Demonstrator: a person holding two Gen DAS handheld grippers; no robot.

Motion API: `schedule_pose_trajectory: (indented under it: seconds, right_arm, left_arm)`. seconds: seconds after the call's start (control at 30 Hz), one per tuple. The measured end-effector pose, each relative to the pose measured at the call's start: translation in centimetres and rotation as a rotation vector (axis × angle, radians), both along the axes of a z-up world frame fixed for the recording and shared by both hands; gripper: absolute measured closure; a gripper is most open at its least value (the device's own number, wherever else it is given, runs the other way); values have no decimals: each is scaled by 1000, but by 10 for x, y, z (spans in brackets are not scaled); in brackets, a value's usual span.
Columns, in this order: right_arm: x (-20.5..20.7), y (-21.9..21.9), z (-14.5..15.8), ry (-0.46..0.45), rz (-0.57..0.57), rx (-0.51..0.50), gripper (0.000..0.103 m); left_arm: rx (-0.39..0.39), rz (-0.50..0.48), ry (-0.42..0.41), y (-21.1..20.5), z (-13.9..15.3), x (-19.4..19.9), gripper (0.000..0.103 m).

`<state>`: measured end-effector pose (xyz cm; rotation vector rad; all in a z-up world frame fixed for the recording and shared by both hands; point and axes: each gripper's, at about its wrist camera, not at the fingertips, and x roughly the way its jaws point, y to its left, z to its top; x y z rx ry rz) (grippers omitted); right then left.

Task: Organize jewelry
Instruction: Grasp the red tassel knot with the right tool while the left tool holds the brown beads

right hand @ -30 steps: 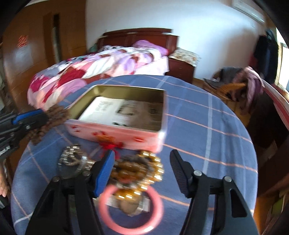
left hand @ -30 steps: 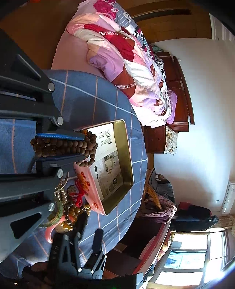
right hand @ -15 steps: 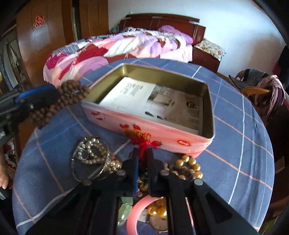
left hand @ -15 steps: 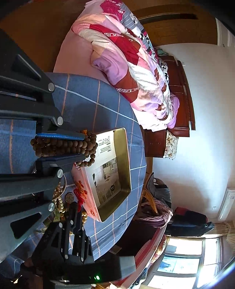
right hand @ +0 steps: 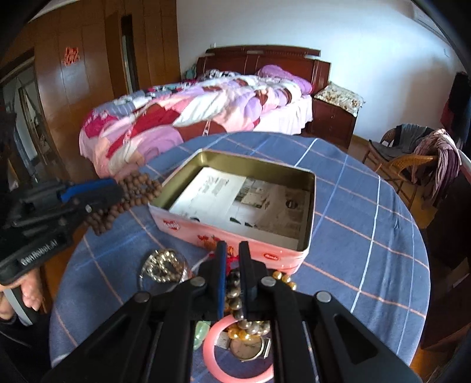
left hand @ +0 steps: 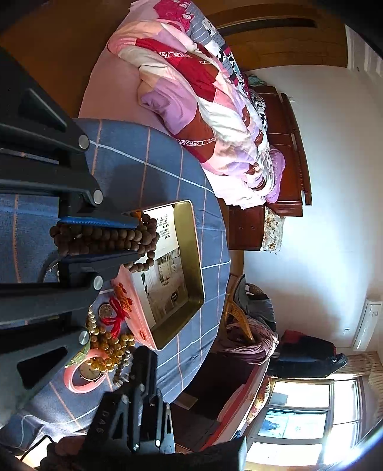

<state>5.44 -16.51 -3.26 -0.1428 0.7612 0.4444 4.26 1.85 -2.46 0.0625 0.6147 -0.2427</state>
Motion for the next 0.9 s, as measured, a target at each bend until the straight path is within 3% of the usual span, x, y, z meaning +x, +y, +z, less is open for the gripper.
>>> schedule_pose_trajectory:
  seconds: [0.03, 0.07, 0.1, 0.33, 0.4, 0.43, 0.9]
  right_arm:
    - [3, 5, -5, 13, 2, -19, 74]
    - [4, 5, -9, 29, 4, -25, 46]
    - [5, 7, -13, 40, 11, -25, 40]
    - [23, 22, -39, 101, 3, -106, 58]
    - [29, 22, -45, 114, -4, -116, 79]
    - [30, 20, -46, 118, 2, -105, 94]
    - [-2, -1, 26, -65, 27, 0, 96]
  left_arm:
    - [-3, -1, 2, 0, 0, 0, 88]
    - [-1, -3, 8, -1, 0, 1, 88]
    - [1, -2, 11, -1, -1, 2, 88]
    - [5, -5, 30, -3, -9, 6, 88]
    - [4, -8, 32, -3, -9, 5, 88]
    - [4, -9, 33, -3, -10, 5, 88]
    - [7, -57, 10, -10, 2, 5, 88]
